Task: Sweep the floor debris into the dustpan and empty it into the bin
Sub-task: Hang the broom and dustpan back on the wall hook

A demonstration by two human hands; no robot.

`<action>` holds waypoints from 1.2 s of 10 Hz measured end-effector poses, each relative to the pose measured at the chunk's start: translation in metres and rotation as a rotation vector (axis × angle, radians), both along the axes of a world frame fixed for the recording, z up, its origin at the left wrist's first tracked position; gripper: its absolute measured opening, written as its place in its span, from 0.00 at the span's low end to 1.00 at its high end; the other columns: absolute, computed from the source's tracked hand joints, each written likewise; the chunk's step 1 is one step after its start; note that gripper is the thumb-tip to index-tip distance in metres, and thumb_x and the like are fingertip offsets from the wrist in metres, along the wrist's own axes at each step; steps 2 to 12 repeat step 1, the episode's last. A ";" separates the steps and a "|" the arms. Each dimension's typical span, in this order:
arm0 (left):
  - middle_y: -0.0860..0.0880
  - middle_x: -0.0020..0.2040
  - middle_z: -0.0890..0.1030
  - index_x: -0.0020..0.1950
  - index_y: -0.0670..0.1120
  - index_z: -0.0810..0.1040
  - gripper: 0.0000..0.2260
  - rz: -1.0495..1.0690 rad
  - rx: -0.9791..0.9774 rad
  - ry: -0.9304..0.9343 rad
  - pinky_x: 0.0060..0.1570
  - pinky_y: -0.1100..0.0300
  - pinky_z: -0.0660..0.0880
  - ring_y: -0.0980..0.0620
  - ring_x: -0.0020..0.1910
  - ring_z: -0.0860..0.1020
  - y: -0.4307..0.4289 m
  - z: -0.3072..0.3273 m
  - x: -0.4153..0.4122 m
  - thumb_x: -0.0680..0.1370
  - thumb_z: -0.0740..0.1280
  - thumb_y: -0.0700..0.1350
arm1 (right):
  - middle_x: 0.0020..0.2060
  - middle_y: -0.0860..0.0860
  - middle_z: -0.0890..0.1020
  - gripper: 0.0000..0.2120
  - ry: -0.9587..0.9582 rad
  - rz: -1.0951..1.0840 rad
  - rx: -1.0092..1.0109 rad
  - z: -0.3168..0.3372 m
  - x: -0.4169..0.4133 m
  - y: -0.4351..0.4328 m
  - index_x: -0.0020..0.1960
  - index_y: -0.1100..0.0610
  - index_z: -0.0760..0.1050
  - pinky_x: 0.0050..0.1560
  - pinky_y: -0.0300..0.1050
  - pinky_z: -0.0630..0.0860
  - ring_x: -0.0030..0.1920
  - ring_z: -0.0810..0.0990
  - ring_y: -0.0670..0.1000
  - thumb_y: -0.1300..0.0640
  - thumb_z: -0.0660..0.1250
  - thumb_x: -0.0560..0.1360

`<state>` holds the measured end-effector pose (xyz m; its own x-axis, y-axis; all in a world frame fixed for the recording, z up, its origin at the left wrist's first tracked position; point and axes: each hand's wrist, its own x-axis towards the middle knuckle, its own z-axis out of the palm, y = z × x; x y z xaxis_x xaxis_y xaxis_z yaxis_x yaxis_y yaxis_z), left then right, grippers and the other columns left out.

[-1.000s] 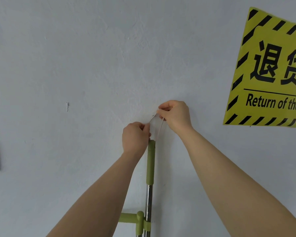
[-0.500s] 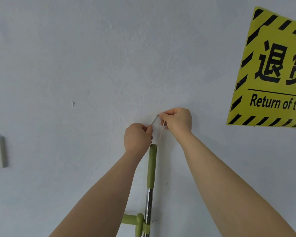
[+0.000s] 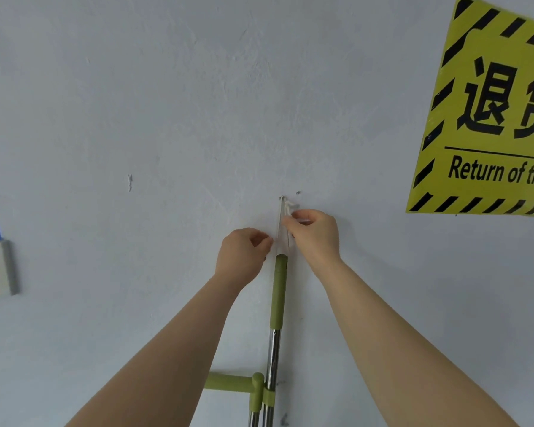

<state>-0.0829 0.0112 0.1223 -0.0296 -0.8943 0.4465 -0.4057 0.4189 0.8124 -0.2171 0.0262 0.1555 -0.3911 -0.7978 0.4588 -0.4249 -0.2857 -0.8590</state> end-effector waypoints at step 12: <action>0.50 0.42 0.85 0.56 0.44 0.82 0.09 0.015 -0.010 0.078 0.48 0.48 0.83 0.53 0.40 0.84 0.009 -0.001 0.018 0.79 0.67 0.47 | 0.49 0.47 0.79 0.26 0.031 0.002 0.075 -0.010 0.002 0.011 0.64 0.55 0.75 0.53 0.47 0.78 0.50 0.80 0.48 0.46 0.72 0.69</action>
